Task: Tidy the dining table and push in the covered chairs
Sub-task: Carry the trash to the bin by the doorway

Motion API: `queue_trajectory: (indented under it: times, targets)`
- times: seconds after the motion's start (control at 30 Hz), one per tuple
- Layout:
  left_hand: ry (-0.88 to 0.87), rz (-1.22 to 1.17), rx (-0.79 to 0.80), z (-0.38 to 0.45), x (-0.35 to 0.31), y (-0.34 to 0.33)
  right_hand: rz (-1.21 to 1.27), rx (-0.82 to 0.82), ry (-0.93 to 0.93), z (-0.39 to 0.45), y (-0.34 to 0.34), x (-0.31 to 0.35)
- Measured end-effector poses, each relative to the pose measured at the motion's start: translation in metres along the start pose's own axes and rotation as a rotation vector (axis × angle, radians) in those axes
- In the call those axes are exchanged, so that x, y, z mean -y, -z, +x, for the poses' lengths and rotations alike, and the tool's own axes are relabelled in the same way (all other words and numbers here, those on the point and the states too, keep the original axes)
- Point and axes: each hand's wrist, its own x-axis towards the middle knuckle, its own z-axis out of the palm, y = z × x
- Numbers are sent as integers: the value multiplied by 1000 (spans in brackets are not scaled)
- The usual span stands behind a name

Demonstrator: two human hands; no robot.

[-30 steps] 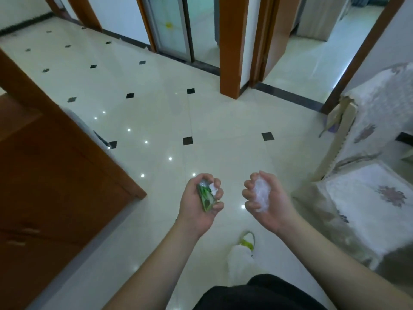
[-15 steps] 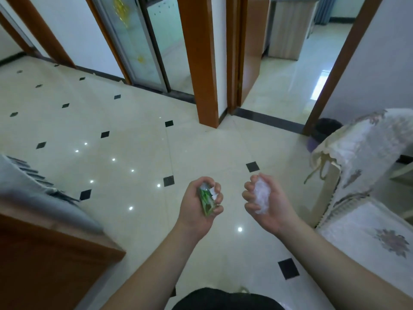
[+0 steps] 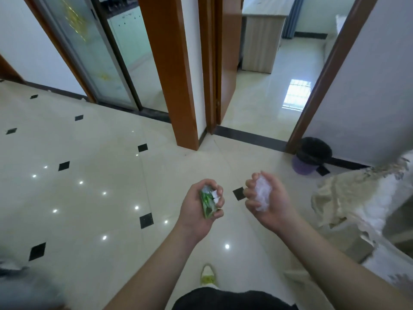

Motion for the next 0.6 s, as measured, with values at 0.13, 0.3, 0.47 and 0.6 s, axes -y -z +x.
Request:
queue_trajectory:
  times: [0.13,0.3,0.47,0.6]
  targets:
    - [33,45,100,67,-43,-7,7,-40,44,55,-21,34]
    - [75,99,177,149,-77,-37,62,-101,120,99,-19,81]
    - [76,76,258,234,-92,-82,147,-126,196,141,4,139]
    - [127,127,261,303,-86,-131,244,-145,241,170,19,200]
